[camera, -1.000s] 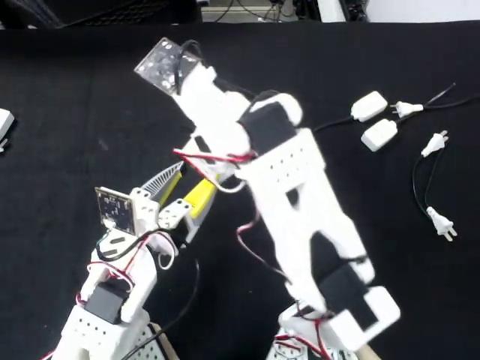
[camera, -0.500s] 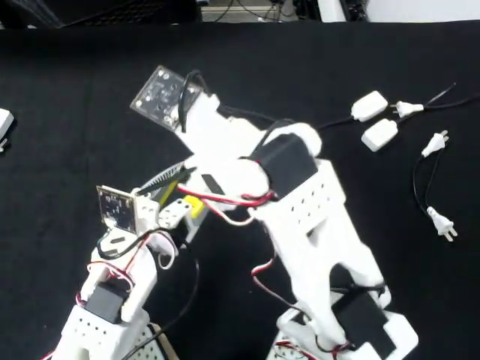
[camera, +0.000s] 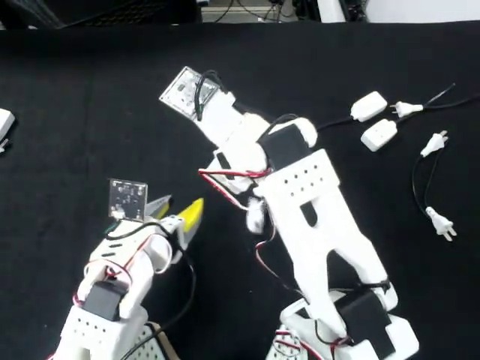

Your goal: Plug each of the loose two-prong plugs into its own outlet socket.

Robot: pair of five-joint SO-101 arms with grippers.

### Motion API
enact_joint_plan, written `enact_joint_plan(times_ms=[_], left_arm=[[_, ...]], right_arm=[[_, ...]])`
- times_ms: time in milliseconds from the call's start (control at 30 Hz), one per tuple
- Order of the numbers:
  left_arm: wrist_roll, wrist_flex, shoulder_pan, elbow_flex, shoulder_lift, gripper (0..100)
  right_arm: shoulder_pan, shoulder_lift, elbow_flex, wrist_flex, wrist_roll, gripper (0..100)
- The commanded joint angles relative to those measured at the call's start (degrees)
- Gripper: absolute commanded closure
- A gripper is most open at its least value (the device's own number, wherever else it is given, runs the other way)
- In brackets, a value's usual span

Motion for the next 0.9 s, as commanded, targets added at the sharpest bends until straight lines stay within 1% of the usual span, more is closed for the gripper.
enact_joint_plan(times_ms=[0,167,233,267,333,400,467,533,667,867], left_arm=[[-0.2,2.5,-6.3,0.9,-0.4,78],[0.1,2.3,-16.9,0.9,-0.4,78],[0.3,2.2,-19.6,0.9,-0.4,78],[0.3,2.2,-19.8,0.9,-0.4,78],[0.3,2.2,-18.5,0.9,-0.4,78],[0.3,2.4,-16.6,0.9,-0.4,78],[0.1,2.5,-14.7,0.9,-0.3,78],[0.2,2.5,-13.5,0.9,-0.1,78],[0.3,2.3,-11.8,0.9,-0.1,78],[0.3,2.3,-11.7,0.9,0.0,78]], right_arm=[[1.1,-0.6,1.9,-2.5,0.5,98.7],[1.1,-0.6,5.2,-5.0,0.5,98.7],[2.7,-0.9,5.2,-4.8,0.5,98.7],[4.3,-1.1,4.6,-4.7,0.5,98.7],[9.1,-2.0,2.6,-4.7,0.5,98.7],[15.3,-2.2,1.1,-4.7,1.0,98.7],[20.2,-2.2,1.3,-3.8,3.5,98.4],[23.5,-2.2,3.0,-0.6,6.6,94.6],[23.9,-2.2,8.7,2.3,9.9,83.5],[19.4,-2.2,16.7,2.2,10.2,83.2]])
